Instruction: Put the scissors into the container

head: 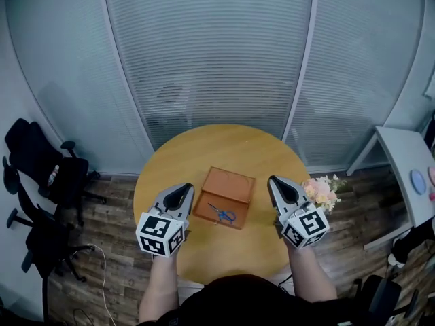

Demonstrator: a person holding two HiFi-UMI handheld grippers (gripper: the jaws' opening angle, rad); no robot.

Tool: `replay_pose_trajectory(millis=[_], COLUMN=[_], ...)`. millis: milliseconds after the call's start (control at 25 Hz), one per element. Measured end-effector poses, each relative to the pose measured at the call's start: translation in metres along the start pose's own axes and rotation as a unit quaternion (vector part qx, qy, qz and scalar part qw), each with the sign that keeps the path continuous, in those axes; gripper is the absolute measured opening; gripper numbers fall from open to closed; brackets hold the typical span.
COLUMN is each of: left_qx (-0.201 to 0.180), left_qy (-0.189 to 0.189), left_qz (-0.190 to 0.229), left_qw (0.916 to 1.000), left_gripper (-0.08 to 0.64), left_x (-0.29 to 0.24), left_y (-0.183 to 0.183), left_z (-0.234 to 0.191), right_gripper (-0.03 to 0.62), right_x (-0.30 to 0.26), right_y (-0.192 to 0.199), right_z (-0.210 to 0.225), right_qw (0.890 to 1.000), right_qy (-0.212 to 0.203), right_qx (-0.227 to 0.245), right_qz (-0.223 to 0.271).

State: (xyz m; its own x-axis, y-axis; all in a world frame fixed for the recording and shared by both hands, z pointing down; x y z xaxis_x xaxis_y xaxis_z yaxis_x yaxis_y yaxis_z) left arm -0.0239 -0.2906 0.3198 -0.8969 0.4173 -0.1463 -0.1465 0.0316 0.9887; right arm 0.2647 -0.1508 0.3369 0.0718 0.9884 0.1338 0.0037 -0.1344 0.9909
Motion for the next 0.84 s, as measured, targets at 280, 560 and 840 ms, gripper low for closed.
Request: replay_pose_trajectory(millis=[280, 560, 840], left_qx=[0.000, 0.006, 0.008], left_qy=[-0.009, -0.012, -0.010], left_qz=[0.013, 0.016, 0.018], left_qw=[0.9999, 0.9998, 0.9997], left_gripper=[0.026, 0.026, 0.026], left_x=[0.003, 0.003, 0.005], left_y=[-0.002, -0.003, -0.001], left_z=[-0.005, -0.009, -0.012], right_gripper=[0.035, 0.035, 0.035], right_x=[-0.009, -0.015, -0.019], right_y=[-0.005, -0.012, -0.011], right_z=[-0.003, -0.014, -0.020], right_qw=[1.000, 0.999, 0.999], right_qy=[-0.012, -0.032, -0.040], right_qx=[0.013, 0.017, 0.016], right_qz=[0.002, 0.004, 0.002])
Point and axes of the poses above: the fingertips, and each gripper's own axes: x backward along the fingers, z to its right, y out of its underside, the point moved 10 cm from there along x, backward along the fingers, and after that the axes turned 6 degrees about y, right-handed, at the moved point
